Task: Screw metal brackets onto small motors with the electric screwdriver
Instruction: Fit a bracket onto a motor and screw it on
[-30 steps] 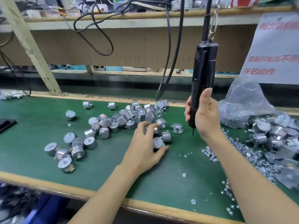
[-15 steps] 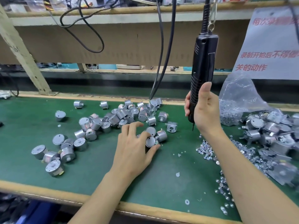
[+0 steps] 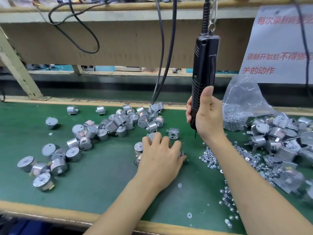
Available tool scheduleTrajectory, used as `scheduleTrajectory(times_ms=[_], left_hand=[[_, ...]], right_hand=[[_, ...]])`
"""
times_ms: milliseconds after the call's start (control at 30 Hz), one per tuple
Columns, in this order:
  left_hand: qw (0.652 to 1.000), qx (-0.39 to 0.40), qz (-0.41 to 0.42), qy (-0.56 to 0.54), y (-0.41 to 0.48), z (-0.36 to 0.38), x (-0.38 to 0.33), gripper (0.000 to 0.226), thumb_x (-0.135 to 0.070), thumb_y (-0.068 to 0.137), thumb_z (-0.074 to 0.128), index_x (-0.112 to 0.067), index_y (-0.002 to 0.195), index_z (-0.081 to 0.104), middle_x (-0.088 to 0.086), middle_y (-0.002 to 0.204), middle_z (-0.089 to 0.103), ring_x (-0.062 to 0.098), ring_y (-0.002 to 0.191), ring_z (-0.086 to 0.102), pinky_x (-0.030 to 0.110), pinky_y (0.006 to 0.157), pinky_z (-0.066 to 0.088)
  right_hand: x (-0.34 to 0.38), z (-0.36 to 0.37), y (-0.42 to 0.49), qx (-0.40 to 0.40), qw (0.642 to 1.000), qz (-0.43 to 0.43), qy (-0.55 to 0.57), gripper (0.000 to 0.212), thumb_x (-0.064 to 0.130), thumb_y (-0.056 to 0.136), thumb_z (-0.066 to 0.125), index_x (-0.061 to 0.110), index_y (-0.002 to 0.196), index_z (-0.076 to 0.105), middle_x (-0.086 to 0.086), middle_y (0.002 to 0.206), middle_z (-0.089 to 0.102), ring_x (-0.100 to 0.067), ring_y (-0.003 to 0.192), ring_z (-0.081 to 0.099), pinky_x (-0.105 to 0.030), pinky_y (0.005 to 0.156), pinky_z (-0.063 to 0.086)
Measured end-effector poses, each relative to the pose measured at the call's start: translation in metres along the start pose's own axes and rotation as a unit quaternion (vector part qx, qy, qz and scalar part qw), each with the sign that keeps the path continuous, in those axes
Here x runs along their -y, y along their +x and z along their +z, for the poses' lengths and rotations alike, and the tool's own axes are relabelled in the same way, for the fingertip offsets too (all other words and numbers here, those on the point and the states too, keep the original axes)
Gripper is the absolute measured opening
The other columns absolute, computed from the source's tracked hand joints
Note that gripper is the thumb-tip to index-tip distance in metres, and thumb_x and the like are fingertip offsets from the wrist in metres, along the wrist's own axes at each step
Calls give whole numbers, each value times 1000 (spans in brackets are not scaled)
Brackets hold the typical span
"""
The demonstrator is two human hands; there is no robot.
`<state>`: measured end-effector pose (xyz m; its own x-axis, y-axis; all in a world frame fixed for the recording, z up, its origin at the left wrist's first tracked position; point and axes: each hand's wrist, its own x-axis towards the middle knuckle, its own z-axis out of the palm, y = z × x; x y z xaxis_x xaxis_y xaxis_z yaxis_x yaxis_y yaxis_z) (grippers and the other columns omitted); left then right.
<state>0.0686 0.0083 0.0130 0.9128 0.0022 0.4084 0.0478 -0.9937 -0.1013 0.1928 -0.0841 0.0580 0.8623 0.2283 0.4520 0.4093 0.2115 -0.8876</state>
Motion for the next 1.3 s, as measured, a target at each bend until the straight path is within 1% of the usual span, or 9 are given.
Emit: scheduleTrajectory(times_ms=[167, 367, 500, 700, 800, 867, 1000, 1133, 1300], left_hand=[[999, 36, 32, 4, -3, -13, 6, 23, -38, 84, 47, -17, 79, 41, 1, 67, 52, 26, 72, 39, 37, 66, 24], [993, 113, 38, 24, -4, -14, 17, 30, -45, 99, 35, -24, 113, 52, 1, 106, 53, 26, 101, 37, 38, 74, 21], [992, 65, -46, -97, 1, -13, 10, 23, -47, 99, 38, -29, 110, 48, -11, 108, 55, 21, 105, 41, 39, 85, 33], [985, 0, -47, -168, -14, 0, 21, 22, -43, 93, 54, -24, 84, 49, -11, 87, 56, 20, 89, 44, 35, 75, 35], [951, -89, -134, -265, -2, 3, 38, 23, -43, 90, 62, -23, 81, 55, -15, 80, 59, 13, 78, 47, 29, 69, 35], [933, -120, -209, -268, 21, 8, 55, 14, -36, 92, 63, -23, 86, 60, -13, 86, 65, 16, 80, 55, 30, 71, 40], [937, -59, -276, -206, 65, 19, 79, 22, -28, 94, 60, -15, 108, 71, 4, 109, 71, 29, 106, 59, 42, 87, 49], [943, -6, -286, -170, 91, 26, 81, 18, -25, 90, 63, -11, 94, 75, 9, 95, 73, 31, 95, 63, 39, 77, 55], [938, 22, -302, -170, 101, 32, 81, 17, -16, 89, 61, -12, 80, 75, 11, 81, 71, 32, 78, 63, 32, 60, 44]], right_hand=[[1, -1, 1, 2, 1000, 1, 3, 95, 96, 73, 35, 3, 72, 52, -4, 59, 56, -20, 49, 51, -30, 48, 46], [1, 1, -1, 10, 1000, 0, 1, 99, 96, 72, 35, -2, 74, 51, -4, 60, 55, -20, 49, 52, -31, 48, 46], [1, 1, -1, 5, 1000, -3, 3, 99, 96, 73, 35, -1, 73, 52, -3, 59, 56, -19, 49, 52, -30, 48, 46], [2, -1, 1, -4, 1000, 4, 13, 89, 97, 72, 36, 10, 71, 55, -1, 58, 56, -18, 48, 51, -29, 47, 45], [2, -1, 2, -2, 1000, 0, 12, 87, 96, 73, 34, 11, 69, 55, -1, 57, 55, -19, 47, 51, -29, 47, 45], [1, -3, 2, 9, 1000, 4, 22, 85, 97, 72, 33, 15, 67, 56, -3, 57, 55, -20, 47, 50, -30, 47, 45], [-1, -10, 6, 54, 992, 53, 99, 88, 104, 54, 43, 18, 65, 56, -6, 57, 51, -21, 45, 44, -28, 48, 39], [-5, -22, 13, 72, 989, 75, 110, 96, 107, 45, 46, 14, 67, 52, -4, 54, 47, -19, 42, 41, -28, 47, 36], [-9, -33, 18, 79, 988, 86, 99, 95, 106, 47, 44, 14, 66, 51, -3, 52, 46, -17, 40, 40, -23, 45, 38]])
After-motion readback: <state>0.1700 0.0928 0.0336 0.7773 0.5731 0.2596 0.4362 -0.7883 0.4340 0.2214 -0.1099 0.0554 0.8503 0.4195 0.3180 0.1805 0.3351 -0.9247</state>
